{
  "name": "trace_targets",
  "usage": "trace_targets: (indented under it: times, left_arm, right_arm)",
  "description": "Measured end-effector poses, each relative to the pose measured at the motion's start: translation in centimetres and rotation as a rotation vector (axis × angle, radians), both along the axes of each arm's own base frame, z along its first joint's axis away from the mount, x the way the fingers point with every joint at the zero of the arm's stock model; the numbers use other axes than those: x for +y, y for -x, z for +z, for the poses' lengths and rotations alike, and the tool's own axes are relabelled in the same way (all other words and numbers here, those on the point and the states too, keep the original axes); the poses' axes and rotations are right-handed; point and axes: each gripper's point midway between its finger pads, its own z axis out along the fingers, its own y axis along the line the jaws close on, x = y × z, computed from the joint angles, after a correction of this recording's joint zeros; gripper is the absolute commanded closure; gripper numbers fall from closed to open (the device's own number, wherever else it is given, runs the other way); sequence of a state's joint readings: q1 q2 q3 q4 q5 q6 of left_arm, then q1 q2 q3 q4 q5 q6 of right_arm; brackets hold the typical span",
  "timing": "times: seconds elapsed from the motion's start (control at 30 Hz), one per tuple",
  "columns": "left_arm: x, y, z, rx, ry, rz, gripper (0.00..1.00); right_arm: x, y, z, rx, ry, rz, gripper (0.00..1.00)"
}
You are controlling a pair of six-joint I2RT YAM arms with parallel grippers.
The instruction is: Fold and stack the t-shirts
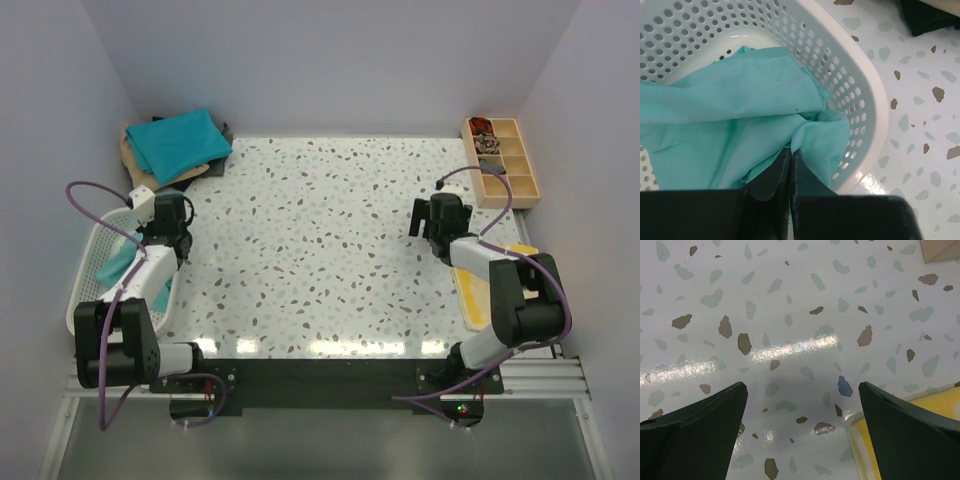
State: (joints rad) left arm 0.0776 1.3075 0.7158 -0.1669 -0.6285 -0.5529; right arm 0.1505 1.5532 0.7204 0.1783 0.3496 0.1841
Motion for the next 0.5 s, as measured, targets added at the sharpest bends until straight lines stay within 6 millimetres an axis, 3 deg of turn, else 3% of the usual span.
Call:
trace_targets:
  times: [0.33, 0.4, 0.5]
  left_arm:
    - [0.0, 0.2, 0.8, -0.009, -0.009, -0.009, 1.0]
    - [0.0, 0.2, 2.3, -0.028, -0.015, -0.017, 1.0]
    - [-0.1, -0.9, 7.3, -0.114, -0.033, -0.049, 1.0]
  right_arm:
    - [0.1, -0.1, 0.0, 0.001, -0.003, 0.004, 0.01]
    - [0.2, -0.1, -0.1, 0.001, -0.005, 0.007, 0.01]
    - [0.4, -0.2, -0.1, 0.002, -0.012, 0.016, 0.01]
